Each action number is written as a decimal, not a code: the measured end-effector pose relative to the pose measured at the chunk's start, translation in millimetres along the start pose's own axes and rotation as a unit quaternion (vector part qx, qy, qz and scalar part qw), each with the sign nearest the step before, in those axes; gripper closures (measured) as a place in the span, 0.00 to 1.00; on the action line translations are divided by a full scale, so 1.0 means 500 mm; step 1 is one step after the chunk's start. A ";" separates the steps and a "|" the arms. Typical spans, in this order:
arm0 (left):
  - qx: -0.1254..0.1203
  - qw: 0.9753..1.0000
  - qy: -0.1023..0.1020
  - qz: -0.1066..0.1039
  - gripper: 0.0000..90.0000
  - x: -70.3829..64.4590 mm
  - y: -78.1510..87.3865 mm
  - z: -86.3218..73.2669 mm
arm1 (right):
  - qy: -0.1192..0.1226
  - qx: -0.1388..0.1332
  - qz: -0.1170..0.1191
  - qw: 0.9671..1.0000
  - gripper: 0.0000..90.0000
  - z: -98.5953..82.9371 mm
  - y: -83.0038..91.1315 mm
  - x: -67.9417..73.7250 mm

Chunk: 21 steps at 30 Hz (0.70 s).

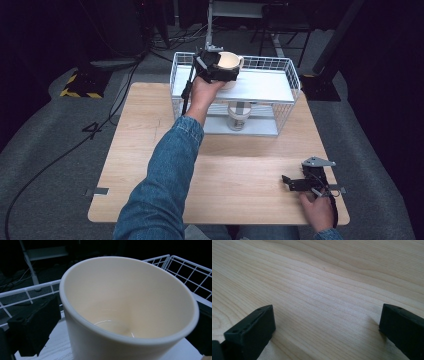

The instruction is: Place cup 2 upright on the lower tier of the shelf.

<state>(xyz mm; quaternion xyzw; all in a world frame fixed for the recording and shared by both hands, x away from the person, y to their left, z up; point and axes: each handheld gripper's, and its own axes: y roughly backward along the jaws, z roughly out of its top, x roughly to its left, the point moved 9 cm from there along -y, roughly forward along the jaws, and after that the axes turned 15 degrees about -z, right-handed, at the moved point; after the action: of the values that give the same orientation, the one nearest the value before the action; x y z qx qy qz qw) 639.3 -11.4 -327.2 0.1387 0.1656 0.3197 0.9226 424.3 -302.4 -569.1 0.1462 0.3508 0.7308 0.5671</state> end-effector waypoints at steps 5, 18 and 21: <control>-0.012 1.000 0.003 -0.008 0.00 0.000 0.008 0.004 | 0.000 0.000 0.000 1.000 0.01 0.000 0.000 0.000; -0.052 0.998 -0.007 0.024 0.00 0.001 0.043 0.023 | 0.000 0.000 0.000 1.000 0.01 0.000 0.000 0.000; -0.062 0.998 -0.002 0.017 0.00 -0.001 0.053 0.030 | 0.000 0.000 0.000 1.000 0.01 0.000 0.000 0.000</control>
<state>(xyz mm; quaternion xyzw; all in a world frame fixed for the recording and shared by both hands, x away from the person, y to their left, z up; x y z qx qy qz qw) 630.3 6.1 -303.9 0.0846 0.1413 0.3451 0.9240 424.3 -302.4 -569.1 0.1456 0.3508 0.7310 0.5670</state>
